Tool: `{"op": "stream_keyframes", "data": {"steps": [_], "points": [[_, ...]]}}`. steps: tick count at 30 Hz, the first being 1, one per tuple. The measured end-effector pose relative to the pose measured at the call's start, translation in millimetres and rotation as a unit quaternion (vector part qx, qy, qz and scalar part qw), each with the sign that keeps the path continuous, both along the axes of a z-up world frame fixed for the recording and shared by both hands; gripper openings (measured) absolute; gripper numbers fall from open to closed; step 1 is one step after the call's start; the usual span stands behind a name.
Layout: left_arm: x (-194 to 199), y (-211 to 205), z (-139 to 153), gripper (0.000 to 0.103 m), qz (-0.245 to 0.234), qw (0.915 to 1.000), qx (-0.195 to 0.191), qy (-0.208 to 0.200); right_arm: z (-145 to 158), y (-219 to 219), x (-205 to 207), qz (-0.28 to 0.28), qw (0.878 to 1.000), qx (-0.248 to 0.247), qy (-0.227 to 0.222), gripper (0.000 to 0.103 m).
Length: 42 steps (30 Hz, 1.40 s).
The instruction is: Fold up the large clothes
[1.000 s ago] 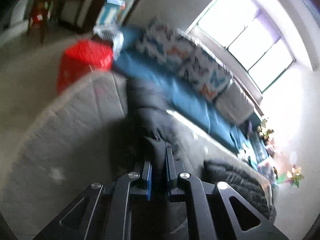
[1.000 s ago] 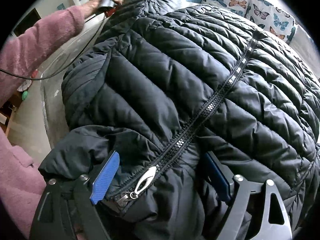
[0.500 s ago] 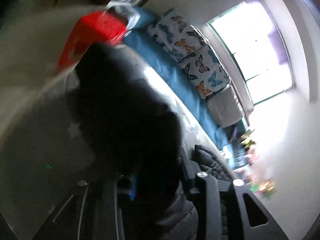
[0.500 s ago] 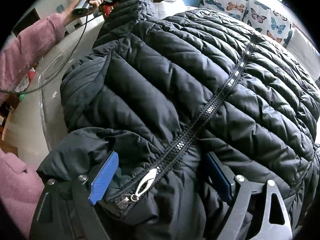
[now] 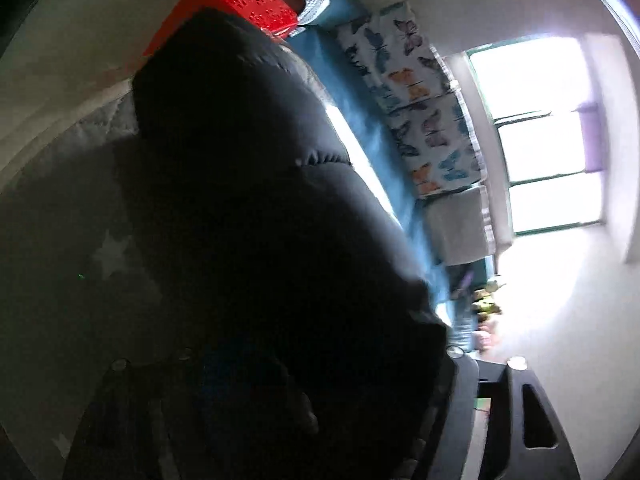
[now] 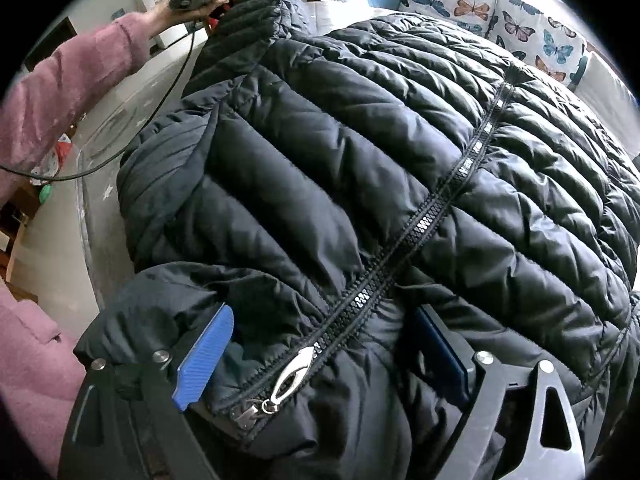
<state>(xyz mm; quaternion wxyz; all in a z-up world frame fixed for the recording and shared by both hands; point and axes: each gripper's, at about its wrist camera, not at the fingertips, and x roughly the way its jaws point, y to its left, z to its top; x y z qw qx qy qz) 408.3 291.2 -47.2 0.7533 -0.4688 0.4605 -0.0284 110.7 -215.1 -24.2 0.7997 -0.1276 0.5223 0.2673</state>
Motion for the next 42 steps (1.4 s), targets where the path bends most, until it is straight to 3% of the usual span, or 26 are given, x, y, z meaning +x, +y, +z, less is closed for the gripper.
{"op": "stream_keyframes", "data": {"steps": [1, 4, 8, 10, 14, 15, 18, 20, 21, 22, 26, 30, 32, 35, 37, 39, 40, 42], "points": [[1.1, -3.4, 0.5, 0.041, -0.005, 1.0000, 0.002, -0.005, 0.3, 0.3, 0.6, 0.000, 1.000, -0.001, 0.001, 0.099], [-4.8, -14.6, 24.7, 0.018, -0.015, 0.9986, 0.014, -0.049, 1.2, 2.8, 4.5, -0.002, 1.000, 0.000, 0.000, 0.099], [-28.8, -36.9, 86.7, 0.016, -0.035, 0.9895, 0.055, -0.129, 7.6, 2.1, 9.3, -0.016, 1.000, 0.013, -0.009, 0.099], [-48.8, -60.1, 129.2, 0.016, -0.057, 0.9789, 0.097, -0.170, 16.0, -2.6, 9.7, -0.027, 0.999, 0.025, -0.022, 0.099], [-96.8, -125.5, 207.4, 0.016, -0.119, 0.9468, 0.168, -0.247, 39.4, -20.5, 2.3, -0.056, 0.995, 0.053, -0.063, 0.099], [-96.5, -140.3, 218.6, 0.016, -0.131, 0.9403, 0.178, -0.259, 44.1, -26.0, -1.0, -0.063, 0.994, 0.057, -0.073, 0.099], [-138.2, -210.0, 253.7, 0.016, -0.188, 0.9063, 0.239, -0.293, 51.7, -44.8, -13.5, -0.086, 0.990, 0.065, -0.093, 0.099], [-162.5, -248.4, 261.9, 0.016, -0.223, 0.8895, 0.256, -0.306, 54.5, -58.8, -21.9, -0.099, 0.987, 0.071, -0.100, 0.099], [-179.8, -276.3, 262.6, 0.016, -0.245, 0.8768, 0.273, -0.311, 54.5, -61.7, -23.5, -0.105, 0.987, 0.071, -0.103, 0.099], [-191.2, -295.5, 260.6, 0.016, -0.260, 0.8693, 0.282, -0.312, 55.0, -69.4, -28.4, -0.114, 0.985, 0.072, -0.109, 0.099], [-251.6, -375.2, 234.7, 0.016, -0.333, 0.8500, 0.276, -0.300, 53.1, -101.3, -46.7, -0.152, 0.978, 0.085, -0.116, 0.099], [-293.2, -452.0, 176.0, 0.016, -0.421, 0.8261, 0.272, -0.258, 45.9, -127.8, -61.4, -0.192, 0.970, 0.096, -0.115, 0.099], [-314.6, -494.9, 129.5, 0.016, -0.471, 0.8085, 0.284, -0.209, 40.2, -140.9, -68.3, -0.213, 0.965, 0.104, -0.113, 0.099], [-329.3, -533.3, 69.8, 0.016, -0.511, 0.7901, 0.305, -0.148, 33.4, -156.2, -76.2, -0.233, 0.960, 0.115, -0.107, 0.099], [-342.4, -557.9, 42.1, 0.018, -0.519, 0.7745, 0.333, -0.140, 30.1, -164.3, -81.9, -0.245, 0.957, 0.117, -0.106, 0.099], [-344.0, -565.2, 26.3, 0.029, -0.523, 0.7605, 0.355, -0.148, 30.8, -169.9, -84.9, -0.252, 0.954, 0.119, -0.107, 0.099], [-351.6, -566.8, 24.9, 0.039, -0.524, 0.7578, 0.355, -0.158, 32.8, -172.5, -85.6, -0.256, 0.953, 0.120, -0.110, 0.099], [-351.2, -564.4, 35.0, 0.059, -0.531, 0.7623, 0.326, -0.175, 41.3, -177.9, -87.6, -0.265, 0.948, 0.127, -0.121, 0.099]]}}
